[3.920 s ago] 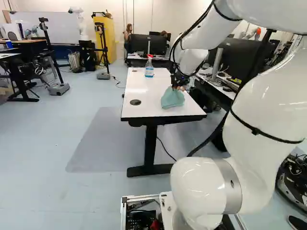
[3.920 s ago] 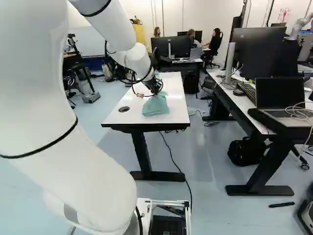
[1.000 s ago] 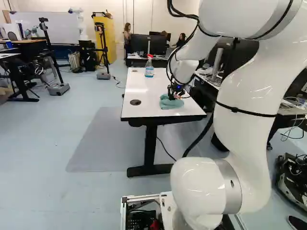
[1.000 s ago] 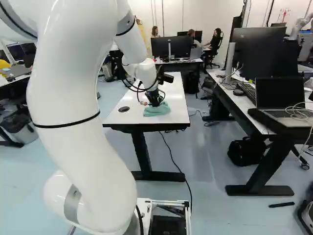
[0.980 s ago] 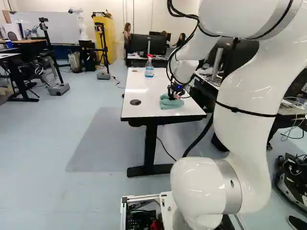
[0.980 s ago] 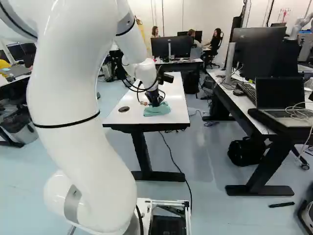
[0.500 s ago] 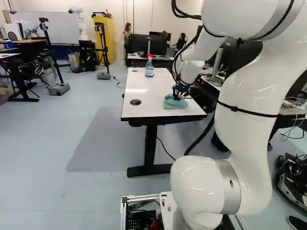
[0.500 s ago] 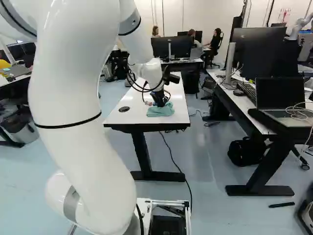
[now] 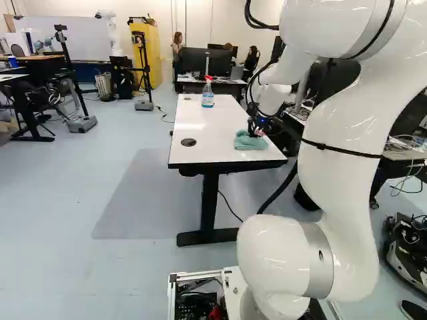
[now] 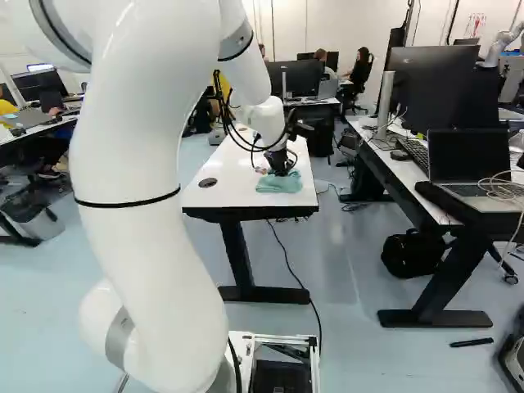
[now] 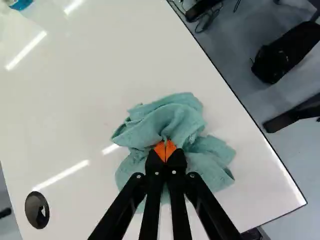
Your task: Clean the table with the green towel
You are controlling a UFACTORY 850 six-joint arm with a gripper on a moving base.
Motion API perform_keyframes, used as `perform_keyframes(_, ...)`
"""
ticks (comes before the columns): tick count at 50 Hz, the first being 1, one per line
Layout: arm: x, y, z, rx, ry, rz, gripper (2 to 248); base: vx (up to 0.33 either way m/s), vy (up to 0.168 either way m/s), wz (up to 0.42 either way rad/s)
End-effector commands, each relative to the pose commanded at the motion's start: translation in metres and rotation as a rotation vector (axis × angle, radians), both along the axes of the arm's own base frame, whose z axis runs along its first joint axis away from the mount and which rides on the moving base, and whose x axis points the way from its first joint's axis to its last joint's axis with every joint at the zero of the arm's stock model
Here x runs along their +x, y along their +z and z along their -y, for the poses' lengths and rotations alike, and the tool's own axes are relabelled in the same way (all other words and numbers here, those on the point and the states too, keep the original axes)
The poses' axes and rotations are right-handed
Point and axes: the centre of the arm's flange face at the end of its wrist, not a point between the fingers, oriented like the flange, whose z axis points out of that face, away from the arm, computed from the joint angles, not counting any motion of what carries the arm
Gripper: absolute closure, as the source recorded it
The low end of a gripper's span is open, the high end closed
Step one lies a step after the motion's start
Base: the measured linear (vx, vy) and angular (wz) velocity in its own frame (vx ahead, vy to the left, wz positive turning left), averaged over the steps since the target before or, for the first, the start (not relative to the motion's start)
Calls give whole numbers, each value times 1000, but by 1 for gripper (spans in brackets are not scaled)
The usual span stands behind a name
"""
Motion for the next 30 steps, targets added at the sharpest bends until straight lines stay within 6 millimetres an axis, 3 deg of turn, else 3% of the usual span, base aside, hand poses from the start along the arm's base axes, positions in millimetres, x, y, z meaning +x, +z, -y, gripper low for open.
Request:
perform_keyframes(16, 29, -1, 0, -5, 14, 16, 230, 0, 0, 0)
perform_keyframes(30, 53, -2, -13, -8, 45, 29, 230, 0, 0, 0)
